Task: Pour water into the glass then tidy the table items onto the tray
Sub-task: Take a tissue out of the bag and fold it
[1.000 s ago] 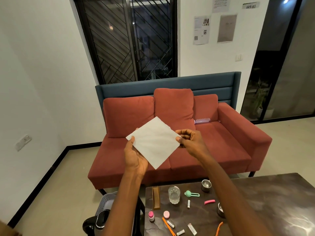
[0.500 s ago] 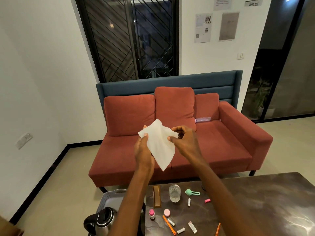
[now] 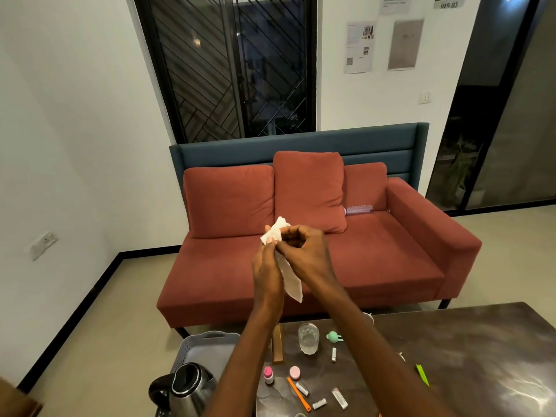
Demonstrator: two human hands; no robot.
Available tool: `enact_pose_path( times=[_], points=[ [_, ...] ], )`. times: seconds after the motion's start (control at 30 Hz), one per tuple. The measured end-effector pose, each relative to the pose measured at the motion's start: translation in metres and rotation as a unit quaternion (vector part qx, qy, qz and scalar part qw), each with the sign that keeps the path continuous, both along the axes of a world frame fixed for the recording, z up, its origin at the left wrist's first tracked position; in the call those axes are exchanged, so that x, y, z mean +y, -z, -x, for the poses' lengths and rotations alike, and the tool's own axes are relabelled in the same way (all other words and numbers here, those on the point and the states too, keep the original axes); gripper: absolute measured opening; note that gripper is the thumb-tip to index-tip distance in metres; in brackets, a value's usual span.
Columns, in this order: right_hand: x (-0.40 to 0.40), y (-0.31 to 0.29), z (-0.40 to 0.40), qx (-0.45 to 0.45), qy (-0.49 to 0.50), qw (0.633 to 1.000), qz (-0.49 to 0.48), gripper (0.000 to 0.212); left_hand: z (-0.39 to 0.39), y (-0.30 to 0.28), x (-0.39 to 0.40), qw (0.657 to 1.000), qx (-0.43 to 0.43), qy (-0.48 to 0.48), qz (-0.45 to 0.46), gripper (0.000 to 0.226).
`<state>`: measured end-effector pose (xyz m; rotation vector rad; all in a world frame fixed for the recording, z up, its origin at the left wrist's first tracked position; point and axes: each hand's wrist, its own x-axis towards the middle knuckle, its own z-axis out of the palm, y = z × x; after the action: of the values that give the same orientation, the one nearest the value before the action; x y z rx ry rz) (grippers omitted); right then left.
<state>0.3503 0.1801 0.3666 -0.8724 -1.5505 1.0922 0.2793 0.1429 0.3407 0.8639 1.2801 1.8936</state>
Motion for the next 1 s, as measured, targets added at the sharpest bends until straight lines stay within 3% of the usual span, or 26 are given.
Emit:
enact_pose_path(
  times=[0.4, 0.63, 0.73, 0.9, 1.0],
  points=[
    [-0.015, -0.001, 0.010, 0.000, 0.006, 0.996, -0.085, 0.010, 0.003, 0.006, 0.000, 0.994, -0.107, 0.022, -0.023, 0.043],
    [-0.023, 0.005, 0.015, -0.023, -0.102, 0.993, -0.051, 0.037, 0.017, 0.008, -0.006, 0.973, -0.212, 0.072, -0.061, 0.046],
    [-0.024, 0.007, 0.014, 0.014, -0.149, 0.989, -0.004, 0.047, 0.023, 0.005, -0.008, 0.952, -0.279, 0.100, -0.079, 0.040],
    [-0.023, 0.005, 0.006, 0.153, -0.131, 0.978, 0.050, 0.034, 0.028, -0.001, -0.011, 0.929, -0.349, 0.110, -0.059, 0.043],
    [-0.022, 0.004, 0.002, 0.158, -0.090, 0.982, 0.039, 0.030, 0.033, 0.003, -0.014, 0.932, -0.350, 0.086, -0.031, 0.044]
  ],
)
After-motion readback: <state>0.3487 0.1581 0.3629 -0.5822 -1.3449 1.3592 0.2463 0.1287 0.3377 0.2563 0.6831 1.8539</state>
